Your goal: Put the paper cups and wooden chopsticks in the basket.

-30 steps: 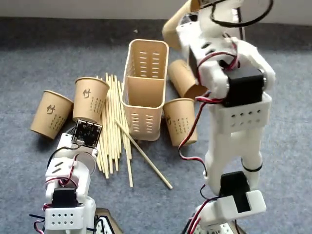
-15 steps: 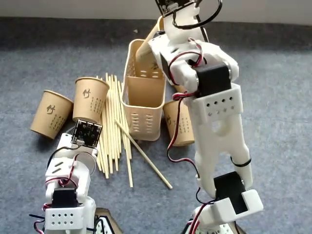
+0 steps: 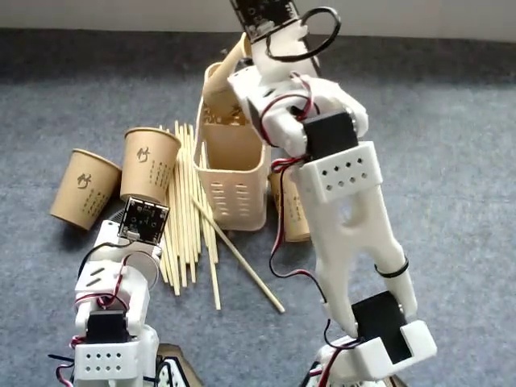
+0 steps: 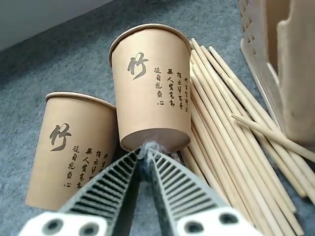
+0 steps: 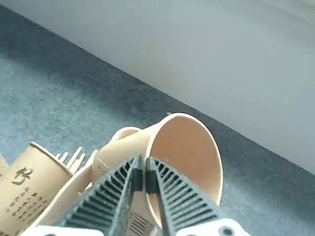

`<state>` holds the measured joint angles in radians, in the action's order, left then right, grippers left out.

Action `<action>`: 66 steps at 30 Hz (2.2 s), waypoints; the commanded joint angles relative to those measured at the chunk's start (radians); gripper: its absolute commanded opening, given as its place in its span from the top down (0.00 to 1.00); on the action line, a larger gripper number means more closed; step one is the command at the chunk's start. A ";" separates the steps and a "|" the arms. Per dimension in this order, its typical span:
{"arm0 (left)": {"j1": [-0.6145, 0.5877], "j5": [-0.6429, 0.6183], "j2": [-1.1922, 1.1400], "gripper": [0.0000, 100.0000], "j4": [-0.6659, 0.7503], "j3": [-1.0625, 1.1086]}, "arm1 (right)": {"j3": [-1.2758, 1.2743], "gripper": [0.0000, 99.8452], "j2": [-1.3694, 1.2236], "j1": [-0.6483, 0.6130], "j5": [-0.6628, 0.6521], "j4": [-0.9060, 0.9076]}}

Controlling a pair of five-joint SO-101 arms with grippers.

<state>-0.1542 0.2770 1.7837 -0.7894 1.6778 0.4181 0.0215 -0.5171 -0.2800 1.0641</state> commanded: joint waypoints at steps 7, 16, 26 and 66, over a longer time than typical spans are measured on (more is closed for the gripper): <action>0.008 0.006 0.005 0.99 0.014 0.018 | 0.002 0.99 0.021 -0.148 -0.023 0.019; 0.012 0.006 0.005 0.99 0.014 0.018 | 0.004 0.99 0.018 -0.018 -0.219 0.140; 0.013 0.006 0.005 0.99 0.014 0.018 | 0.096 0.99 0.013 -0.007 -0.227 0.211; -0.334 -0.068 -0.588 0.99 -0.250 -1.093 | -0.254 0.81 0.269 0.512 0.118 0.498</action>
<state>-0.4381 0.2585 1.5965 -0.9812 0.9367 0.3230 0.2378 -0.0460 -0.1726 1.6579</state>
